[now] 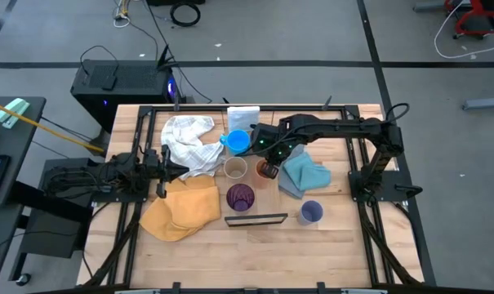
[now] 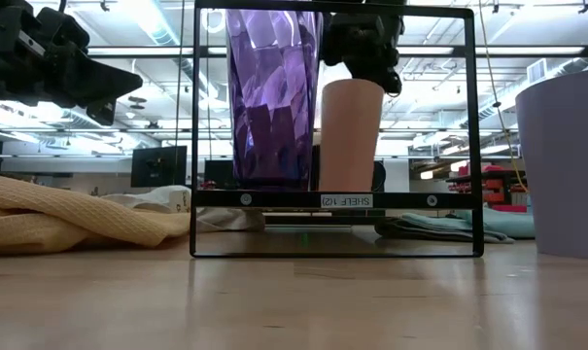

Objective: Stack small to large cups/mugs on shelf
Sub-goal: Remove the orange cup from the shelf

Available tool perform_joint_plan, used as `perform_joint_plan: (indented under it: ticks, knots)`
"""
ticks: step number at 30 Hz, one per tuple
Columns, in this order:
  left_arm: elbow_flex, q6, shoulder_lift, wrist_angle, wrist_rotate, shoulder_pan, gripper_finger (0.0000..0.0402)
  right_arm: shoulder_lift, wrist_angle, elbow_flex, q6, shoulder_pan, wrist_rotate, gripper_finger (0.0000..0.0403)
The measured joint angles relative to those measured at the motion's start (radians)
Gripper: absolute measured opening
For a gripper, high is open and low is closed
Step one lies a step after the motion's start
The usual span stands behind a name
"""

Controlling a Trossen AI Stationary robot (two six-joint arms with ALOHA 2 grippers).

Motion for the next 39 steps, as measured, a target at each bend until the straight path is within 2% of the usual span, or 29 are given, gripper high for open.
perform_joint_plan:
  ticks: [8,12,18,25,31,39]
  knots:
    - [0.000,0.000,0.000,-0.004,0.000,0.000,0.0034,-0.067,-0.128,0.000,-0.019,-0.022,0.129,0.0002]
    - [0.000,0.000,0.000,-0.006,0.000,0.000,0.0026,-0.110,-0.261,0.000,-0.016,-0.052,0.223,0.0001]
    - [0.000,0.000,0.000,-0.006,0.000,0.000,0.0026,-0.135,-0.338,-0.004,-0.013,-0.157,0.330,0.0001]
    - [0.000,-0.009,0.000,-0.006,0.000,0.000,0.0036,-0.141,-0.287,-0.129,-0.021,-0.304,0.333,0.0000]
    - [0.000,-0.027,0.000,-0.006,0.000,0.000,0.0027,-0.174,-0.158,-0.228,-0.019,-0.376,0.298,0.0000]
    - [0.000,-0.026,0.000,-0.006,0.000,0.000,0.0030,-0.211,-0.108,-0.339,-0.038,-0.468,0.283,0.0000]
